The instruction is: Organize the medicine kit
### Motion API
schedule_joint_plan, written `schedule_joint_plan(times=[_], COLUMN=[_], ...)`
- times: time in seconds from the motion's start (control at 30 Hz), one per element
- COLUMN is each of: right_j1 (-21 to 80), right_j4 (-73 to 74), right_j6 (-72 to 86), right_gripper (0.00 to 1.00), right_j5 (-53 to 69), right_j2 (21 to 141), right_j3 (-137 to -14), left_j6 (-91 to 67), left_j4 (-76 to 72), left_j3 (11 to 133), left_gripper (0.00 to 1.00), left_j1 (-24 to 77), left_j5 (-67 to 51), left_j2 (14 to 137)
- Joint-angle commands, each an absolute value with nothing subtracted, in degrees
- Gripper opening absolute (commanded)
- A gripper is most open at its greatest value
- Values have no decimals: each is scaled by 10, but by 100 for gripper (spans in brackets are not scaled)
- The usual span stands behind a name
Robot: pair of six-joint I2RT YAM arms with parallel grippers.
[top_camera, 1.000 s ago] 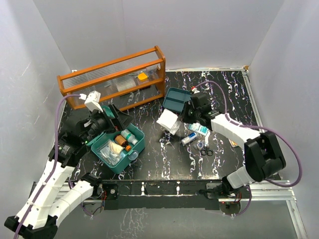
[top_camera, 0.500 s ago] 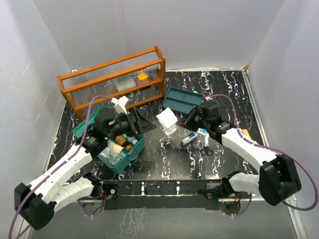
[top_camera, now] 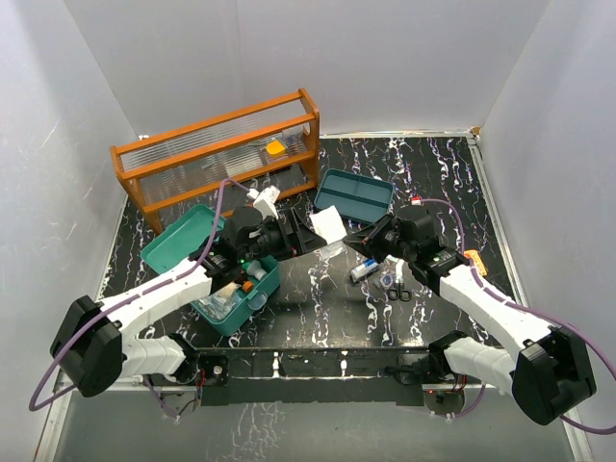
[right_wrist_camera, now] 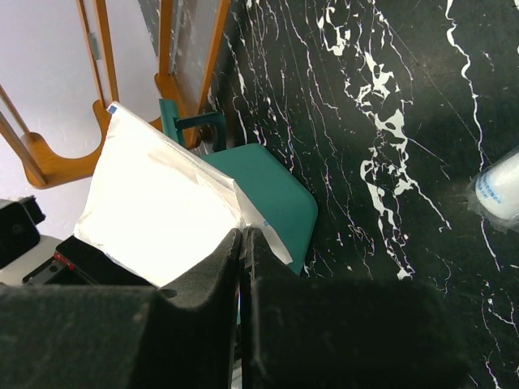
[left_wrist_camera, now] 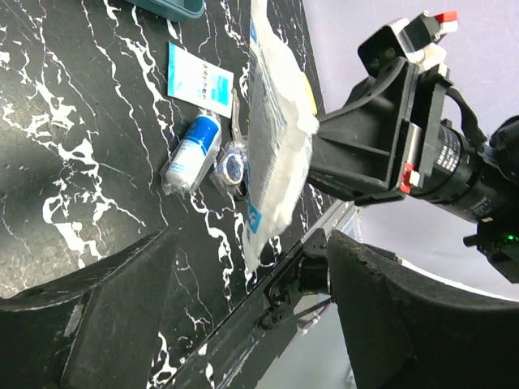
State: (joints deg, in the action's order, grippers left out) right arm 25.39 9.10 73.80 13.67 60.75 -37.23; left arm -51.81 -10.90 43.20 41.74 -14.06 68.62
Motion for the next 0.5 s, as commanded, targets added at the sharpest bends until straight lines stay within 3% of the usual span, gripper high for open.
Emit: schedule_joint_plan(times=[0.0, 0.47], right_j1=[254, 255], right_j4=[81, 104], right_j6=[740, 697], right_gripper=[0, 0], right_j5=[133, 126], right_j2=[588, 608], right_j3=[-380, -387], left_j6=[-537, -556], left_j4=[-187, -183], left_j3=[431, 453], left_gripper=[70, 42], left_j1=[430, 453], left_j5=[-108, -44], left_j2=[699, 750])
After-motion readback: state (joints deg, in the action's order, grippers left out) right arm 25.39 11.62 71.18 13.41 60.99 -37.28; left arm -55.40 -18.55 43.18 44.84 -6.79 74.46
